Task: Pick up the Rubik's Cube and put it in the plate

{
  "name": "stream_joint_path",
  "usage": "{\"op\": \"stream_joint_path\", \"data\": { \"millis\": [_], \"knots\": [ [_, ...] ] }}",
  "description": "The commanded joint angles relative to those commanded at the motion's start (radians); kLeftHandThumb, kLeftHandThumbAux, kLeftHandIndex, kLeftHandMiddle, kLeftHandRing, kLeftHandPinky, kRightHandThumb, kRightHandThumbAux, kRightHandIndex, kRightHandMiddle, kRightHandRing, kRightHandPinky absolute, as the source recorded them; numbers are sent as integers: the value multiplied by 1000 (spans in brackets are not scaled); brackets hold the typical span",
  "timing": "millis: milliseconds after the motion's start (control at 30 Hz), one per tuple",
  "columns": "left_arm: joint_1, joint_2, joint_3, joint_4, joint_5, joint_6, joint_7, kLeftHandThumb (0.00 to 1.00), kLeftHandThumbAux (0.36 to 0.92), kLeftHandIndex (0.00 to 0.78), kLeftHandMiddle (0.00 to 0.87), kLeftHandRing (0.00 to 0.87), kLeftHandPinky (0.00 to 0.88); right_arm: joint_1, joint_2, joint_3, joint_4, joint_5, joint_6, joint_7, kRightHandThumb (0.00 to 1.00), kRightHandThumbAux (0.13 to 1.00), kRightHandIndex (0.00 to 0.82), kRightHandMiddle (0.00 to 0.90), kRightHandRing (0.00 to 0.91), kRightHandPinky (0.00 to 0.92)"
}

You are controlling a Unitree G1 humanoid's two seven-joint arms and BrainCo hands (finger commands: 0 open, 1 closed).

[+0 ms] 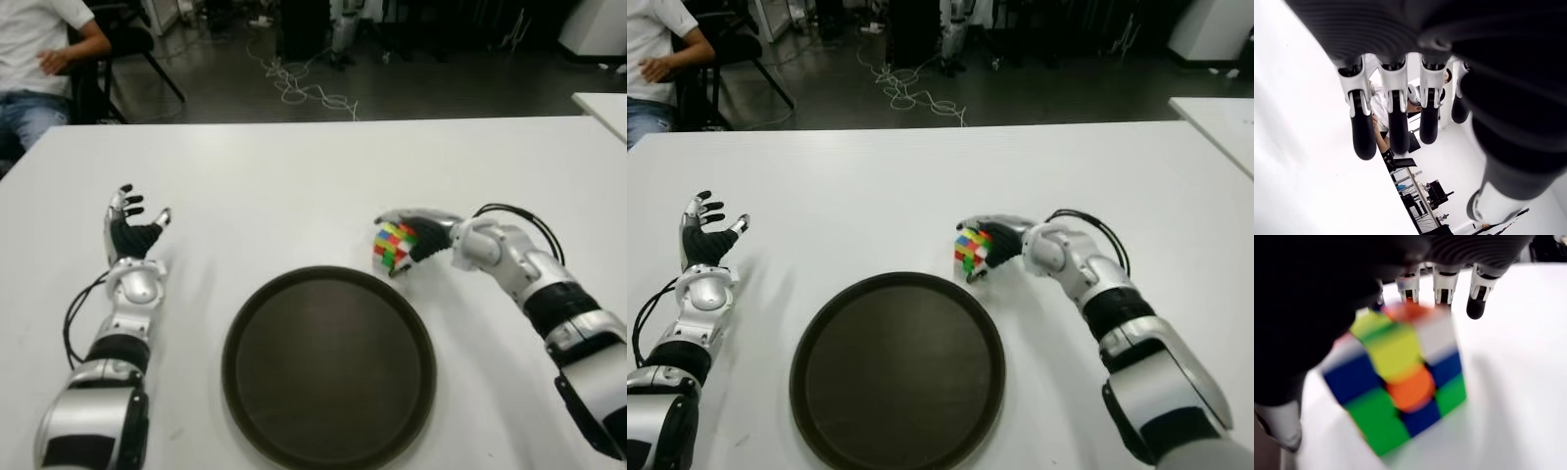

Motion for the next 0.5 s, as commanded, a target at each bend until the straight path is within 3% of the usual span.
{"op": "stream_joint_path", "data": {
  "millis": [333,500],
  "knots": [
    [3,2,-3,-7,4,13,-2,51,774,125,240,301,380,37,-9,-20,-74,26,20,27,0,642,64,82,58,3],
    [3,2,-2,-10,3,18,-3,58,785,134,241,301,394,31,17,-12,-12,14,15,-25,0,635,54,81,57,0]
  ]
}}
